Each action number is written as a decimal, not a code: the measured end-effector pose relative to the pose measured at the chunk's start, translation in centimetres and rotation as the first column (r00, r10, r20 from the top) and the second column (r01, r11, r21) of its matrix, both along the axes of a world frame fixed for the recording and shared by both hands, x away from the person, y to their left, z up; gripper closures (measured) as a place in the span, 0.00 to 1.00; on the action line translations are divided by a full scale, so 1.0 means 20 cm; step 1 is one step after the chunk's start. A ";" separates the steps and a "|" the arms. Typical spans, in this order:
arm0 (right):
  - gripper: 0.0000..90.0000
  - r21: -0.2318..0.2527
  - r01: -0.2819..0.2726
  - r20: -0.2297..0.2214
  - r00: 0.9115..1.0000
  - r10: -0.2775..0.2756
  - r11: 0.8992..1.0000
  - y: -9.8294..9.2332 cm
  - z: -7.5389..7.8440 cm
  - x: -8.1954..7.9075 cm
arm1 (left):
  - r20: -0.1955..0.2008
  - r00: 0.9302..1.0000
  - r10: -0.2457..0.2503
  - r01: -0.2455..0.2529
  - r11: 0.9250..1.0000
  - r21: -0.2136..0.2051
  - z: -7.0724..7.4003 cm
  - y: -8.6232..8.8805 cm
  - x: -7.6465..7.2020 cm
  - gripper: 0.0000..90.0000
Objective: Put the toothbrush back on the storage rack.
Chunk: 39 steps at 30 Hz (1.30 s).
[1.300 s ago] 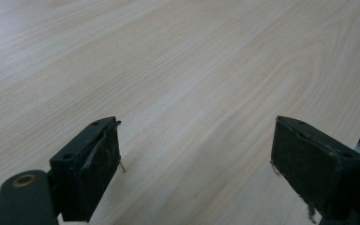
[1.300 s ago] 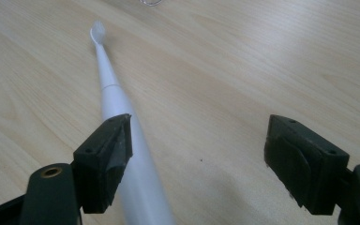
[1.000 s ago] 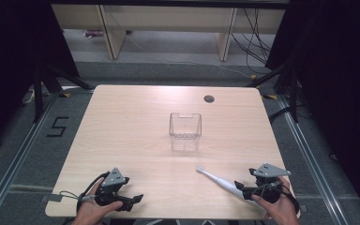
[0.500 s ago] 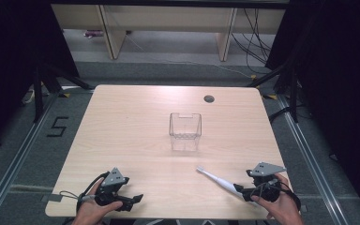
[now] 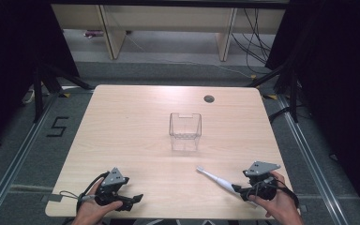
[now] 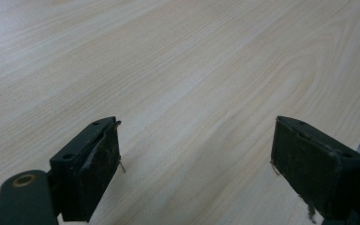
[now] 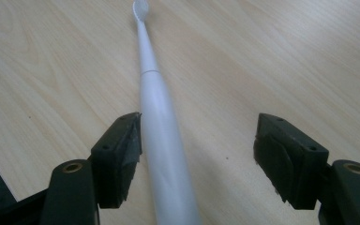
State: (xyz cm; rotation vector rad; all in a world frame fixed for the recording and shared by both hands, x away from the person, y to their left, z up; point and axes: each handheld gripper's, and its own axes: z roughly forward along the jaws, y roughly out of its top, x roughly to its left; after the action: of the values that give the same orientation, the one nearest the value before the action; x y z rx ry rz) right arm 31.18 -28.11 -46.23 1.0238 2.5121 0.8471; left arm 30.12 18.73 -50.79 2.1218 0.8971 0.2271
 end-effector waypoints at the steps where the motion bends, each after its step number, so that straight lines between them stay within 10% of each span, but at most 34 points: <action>1: 0.37 0.006 -0.001 -0.003 1.000 0.001 1.000 0.01 0.00 0.00 | 0.000 1.000 0.000 0.000 1.000 -0.002 0.00 0.00 0.00 0.17; 17: 0.37 -0.056 -0.089 0.009 0.996 0.089 0.994 0.10 0.00 0.06 | 0.002 1.000 0.000 0.000 1.000 -0.002 0.00 0.00 0.00 0.17; 25: 0.42 -0.087 -0.076 -0.066 0.995 0.070 0.993 0.16 -0.01 0.08 | 0.003 1.000 -0.001 0.001 1.000 -0.001 0.00 0.00 0.00 0.17; 39: 0.56 -0.196 -0.161 -0.229 0.967 0.115 0.967 0.23 -0.03 0.14 | 0.000 1.000 -0.006 0.006 1.000 0.004 0.00 0.00 0.00 0.17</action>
State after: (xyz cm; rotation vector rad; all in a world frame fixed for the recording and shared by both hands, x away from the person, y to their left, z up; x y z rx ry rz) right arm 33.99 -23.42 -46.82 0.9206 2.8113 0.5085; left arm 30.11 18.71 -50.77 2.1279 0.8914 0.2263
